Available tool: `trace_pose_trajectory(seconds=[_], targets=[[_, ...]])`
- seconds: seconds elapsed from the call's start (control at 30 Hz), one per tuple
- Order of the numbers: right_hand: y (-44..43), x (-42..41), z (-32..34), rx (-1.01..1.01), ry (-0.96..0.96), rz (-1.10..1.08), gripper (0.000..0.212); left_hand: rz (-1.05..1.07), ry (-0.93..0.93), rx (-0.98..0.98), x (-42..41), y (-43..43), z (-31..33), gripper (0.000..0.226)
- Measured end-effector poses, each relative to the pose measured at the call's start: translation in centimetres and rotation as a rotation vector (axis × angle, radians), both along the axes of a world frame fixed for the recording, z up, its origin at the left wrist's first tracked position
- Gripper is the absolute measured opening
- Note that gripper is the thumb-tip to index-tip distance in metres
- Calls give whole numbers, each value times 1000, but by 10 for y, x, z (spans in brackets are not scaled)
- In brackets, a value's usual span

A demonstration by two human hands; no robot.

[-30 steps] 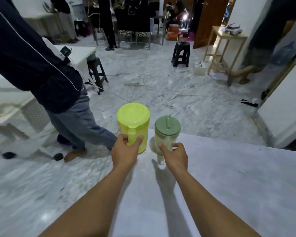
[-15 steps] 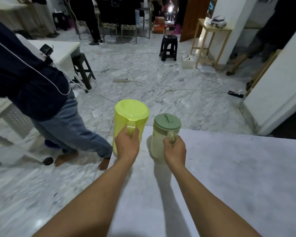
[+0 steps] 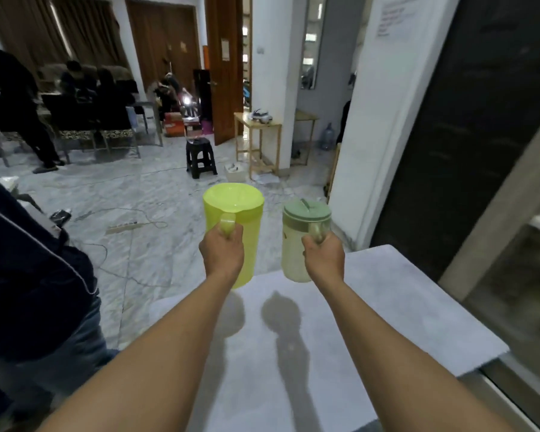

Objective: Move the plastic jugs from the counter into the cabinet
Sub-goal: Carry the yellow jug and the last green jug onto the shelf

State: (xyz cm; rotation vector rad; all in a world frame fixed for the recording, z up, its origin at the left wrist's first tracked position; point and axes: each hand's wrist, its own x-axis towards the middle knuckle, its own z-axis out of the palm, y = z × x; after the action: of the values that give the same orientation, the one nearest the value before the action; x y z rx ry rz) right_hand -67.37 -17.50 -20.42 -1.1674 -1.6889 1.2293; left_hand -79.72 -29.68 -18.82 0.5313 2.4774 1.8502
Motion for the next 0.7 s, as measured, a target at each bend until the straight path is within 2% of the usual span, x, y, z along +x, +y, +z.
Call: trace_pose_trajectory(seconds=[0.17, 0.3, 0.5, 0.7], targets=[[16, 72, 62, 108, 29, -151, 14, -173, 22, 85, 48, 38, 55, 37], [19, 147, 108, 183, 53, -328, 11, -325, 74, 135, 107, 65, 97, 32], [9, 258, 154, 261, 37, -562, 16, -574, 76, 203, 202, 92, 136, 37], [-13, 368, 192, 299, 16, -748, 15, -816, 69, 261, 303, 106, 178, 32]])
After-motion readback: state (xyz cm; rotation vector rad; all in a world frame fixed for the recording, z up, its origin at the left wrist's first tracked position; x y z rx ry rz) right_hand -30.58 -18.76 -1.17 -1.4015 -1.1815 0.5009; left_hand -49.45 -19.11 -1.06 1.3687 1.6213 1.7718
